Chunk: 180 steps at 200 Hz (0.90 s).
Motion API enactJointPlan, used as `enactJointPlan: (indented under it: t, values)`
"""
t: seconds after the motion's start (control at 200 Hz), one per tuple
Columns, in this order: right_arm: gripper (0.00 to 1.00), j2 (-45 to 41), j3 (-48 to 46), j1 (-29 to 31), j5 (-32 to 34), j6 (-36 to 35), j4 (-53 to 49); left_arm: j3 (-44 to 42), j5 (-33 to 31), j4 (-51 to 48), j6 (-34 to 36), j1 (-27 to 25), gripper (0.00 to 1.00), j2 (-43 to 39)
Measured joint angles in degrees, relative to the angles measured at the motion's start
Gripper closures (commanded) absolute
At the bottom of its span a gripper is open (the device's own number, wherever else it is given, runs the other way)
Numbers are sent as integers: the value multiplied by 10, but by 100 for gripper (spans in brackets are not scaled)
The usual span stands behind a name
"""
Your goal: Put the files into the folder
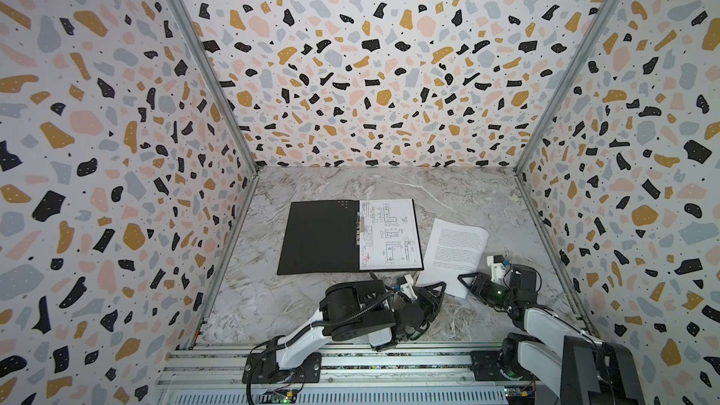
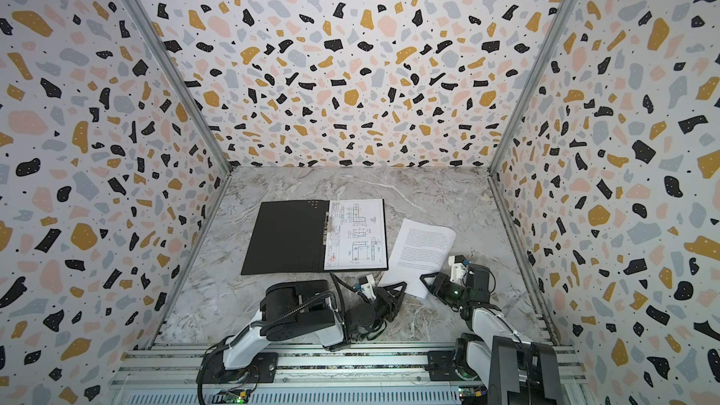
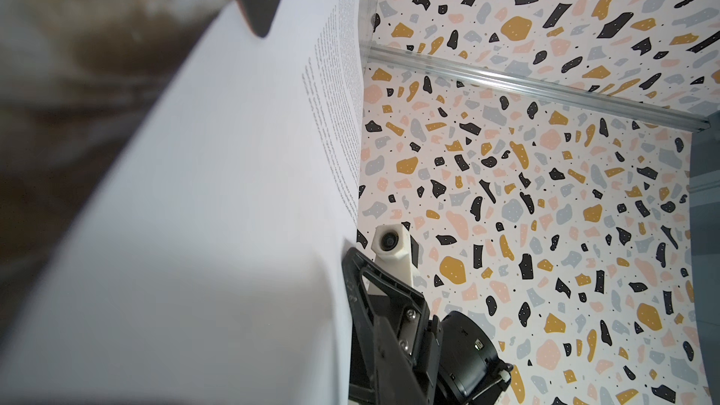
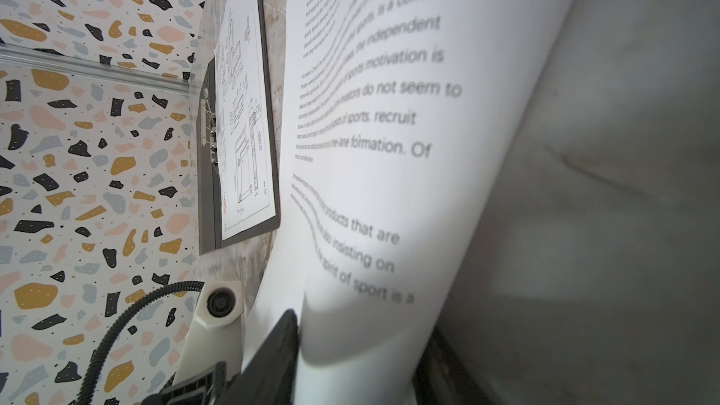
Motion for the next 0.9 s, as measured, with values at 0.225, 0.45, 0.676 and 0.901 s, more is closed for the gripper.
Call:
enactJointPlan:
  t: [0.225, 0.45, 0.676, 0.901]
  values:
    - [50, -8, 2, 0, 0, -1, -14, 2, 0, 8, 0, 0, 87, 3]
    - [41, -8, 8, 0, 0, -2, -23, 2, 0, 12, -5, 0, 96, 4]
    - [20, -18, 21, -5, -8, -5, -36, -1, 0, 22, -14, 0, 96, 7]
    - [11, -22, 22, -50, -30, -11, -39, -3, 0, 27, -21, 0, 96, 6]
